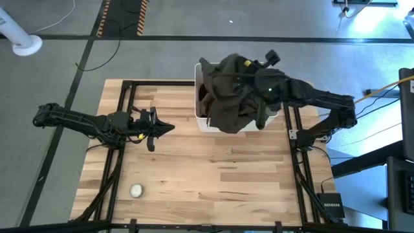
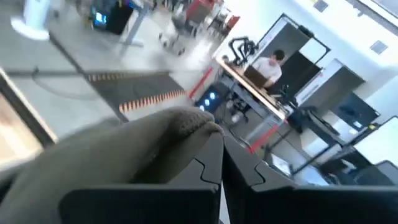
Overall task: Sort clothes
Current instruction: Put the black jacket into the white laundry bin
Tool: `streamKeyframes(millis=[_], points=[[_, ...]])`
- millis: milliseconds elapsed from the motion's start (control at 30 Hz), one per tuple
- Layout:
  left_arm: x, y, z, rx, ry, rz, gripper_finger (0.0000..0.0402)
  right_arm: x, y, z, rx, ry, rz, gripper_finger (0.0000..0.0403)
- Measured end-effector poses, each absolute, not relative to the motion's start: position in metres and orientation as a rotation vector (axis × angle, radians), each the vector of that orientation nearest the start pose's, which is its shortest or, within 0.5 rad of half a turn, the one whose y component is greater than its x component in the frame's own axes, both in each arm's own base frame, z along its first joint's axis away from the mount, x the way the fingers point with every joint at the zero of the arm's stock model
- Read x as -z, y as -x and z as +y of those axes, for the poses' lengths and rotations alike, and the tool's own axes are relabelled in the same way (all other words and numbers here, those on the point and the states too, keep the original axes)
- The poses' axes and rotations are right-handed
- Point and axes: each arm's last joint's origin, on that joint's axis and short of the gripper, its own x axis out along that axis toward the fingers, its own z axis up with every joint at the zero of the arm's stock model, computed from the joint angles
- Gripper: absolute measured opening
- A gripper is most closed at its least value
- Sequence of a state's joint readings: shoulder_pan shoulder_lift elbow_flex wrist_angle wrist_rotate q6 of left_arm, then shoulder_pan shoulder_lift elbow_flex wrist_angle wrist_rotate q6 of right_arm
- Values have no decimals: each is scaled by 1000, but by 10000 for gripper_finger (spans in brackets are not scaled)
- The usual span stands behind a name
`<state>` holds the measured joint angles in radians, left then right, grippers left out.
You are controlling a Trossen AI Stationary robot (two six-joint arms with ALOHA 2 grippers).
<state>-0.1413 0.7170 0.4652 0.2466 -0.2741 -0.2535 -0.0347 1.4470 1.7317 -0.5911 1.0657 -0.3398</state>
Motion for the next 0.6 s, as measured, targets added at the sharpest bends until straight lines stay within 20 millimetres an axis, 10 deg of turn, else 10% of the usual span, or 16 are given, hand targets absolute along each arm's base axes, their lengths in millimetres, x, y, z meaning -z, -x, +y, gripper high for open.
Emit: streamKeyframes(millis=[200,600], points=[[-274,-168,-16,-132,257,-14,0,-428,-276,-53,964,356,684,4],[-273,-168,-16,-133,253,-11,0,-280,-283,-95,772,4,890,20]])
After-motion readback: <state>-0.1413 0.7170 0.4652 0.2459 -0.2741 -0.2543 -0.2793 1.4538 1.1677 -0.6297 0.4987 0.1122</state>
